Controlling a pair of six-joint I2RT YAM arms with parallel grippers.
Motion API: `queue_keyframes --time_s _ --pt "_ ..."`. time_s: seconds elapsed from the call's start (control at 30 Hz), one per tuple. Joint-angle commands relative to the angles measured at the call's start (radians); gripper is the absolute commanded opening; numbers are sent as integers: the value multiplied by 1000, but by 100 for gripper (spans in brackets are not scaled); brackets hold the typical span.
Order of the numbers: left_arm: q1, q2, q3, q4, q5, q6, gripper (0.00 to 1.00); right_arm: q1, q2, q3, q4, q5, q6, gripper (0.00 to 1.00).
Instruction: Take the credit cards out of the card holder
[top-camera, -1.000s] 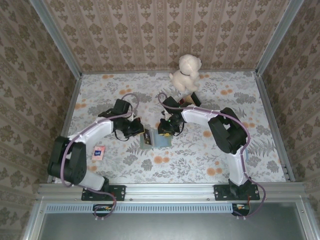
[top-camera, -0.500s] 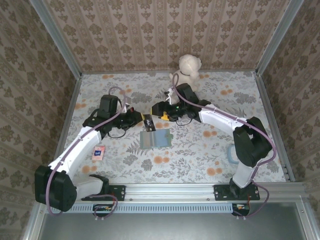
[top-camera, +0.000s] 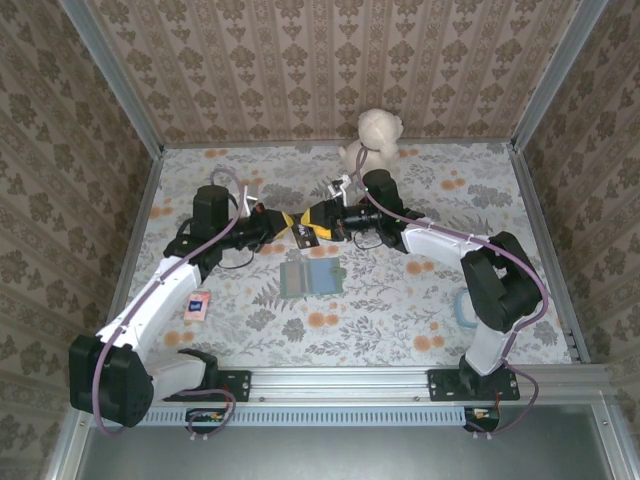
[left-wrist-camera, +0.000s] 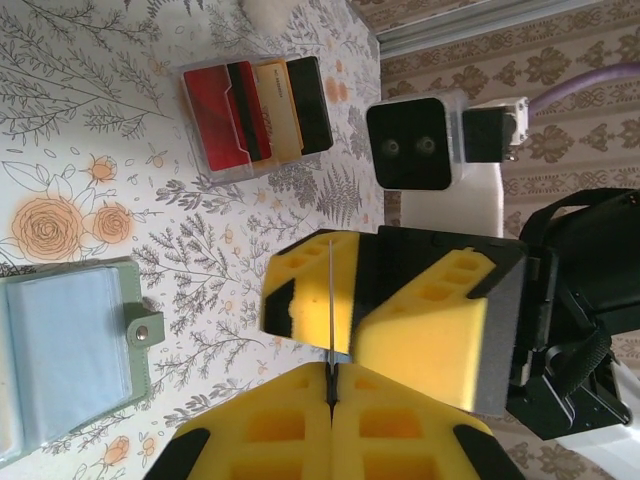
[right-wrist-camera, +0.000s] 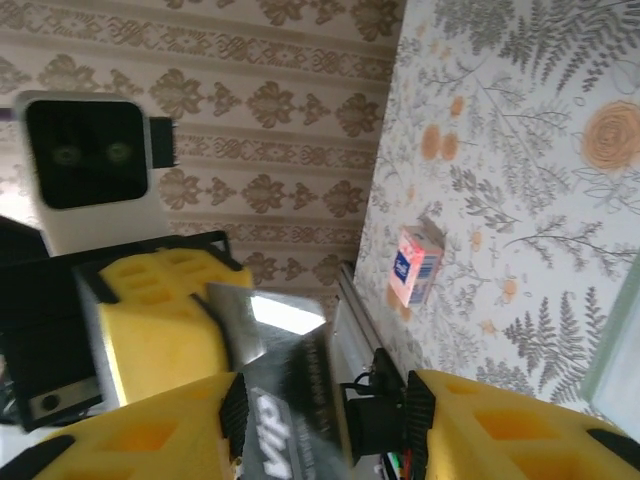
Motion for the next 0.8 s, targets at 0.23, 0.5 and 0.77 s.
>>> queue_keyframes --time_s 0.23,0.5,0.77 --pt "19 -5 -33 62 21 -38 0 5 26 -34 189 -91 101 29" --pt "29 -16 -25 -41 -30 4 29 -10 26 -7 72 -47 7 0" --pt "63 -50 -43 -319 -269 179 71 -105 -45 215 -764 401 -624 0"
